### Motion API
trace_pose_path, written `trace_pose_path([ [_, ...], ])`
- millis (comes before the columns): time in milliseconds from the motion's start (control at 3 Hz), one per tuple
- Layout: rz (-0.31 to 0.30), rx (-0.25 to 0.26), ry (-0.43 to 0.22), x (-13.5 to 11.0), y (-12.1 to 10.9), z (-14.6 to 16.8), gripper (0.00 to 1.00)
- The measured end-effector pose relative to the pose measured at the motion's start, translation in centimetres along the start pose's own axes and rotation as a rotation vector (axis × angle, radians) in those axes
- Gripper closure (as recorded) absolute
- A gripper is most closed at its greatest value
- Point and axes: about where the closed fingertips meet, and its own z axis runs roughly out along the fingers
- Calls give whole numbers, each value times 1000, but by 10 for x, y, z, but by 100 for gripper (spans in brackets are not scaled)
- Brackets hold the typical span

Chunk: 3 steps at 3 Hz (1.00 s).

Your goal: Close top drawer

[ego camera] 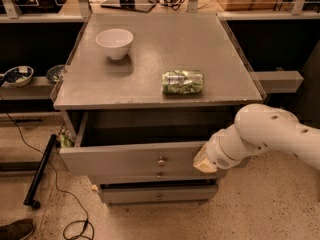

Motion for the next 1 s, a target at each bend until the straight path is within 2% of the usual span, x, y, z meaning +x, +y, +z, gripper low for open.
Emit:
trace_pose_path([
  [333,9,26,11,2,-8,-5,100],
  [1000,9,10,35,3,-9,12,100],
])
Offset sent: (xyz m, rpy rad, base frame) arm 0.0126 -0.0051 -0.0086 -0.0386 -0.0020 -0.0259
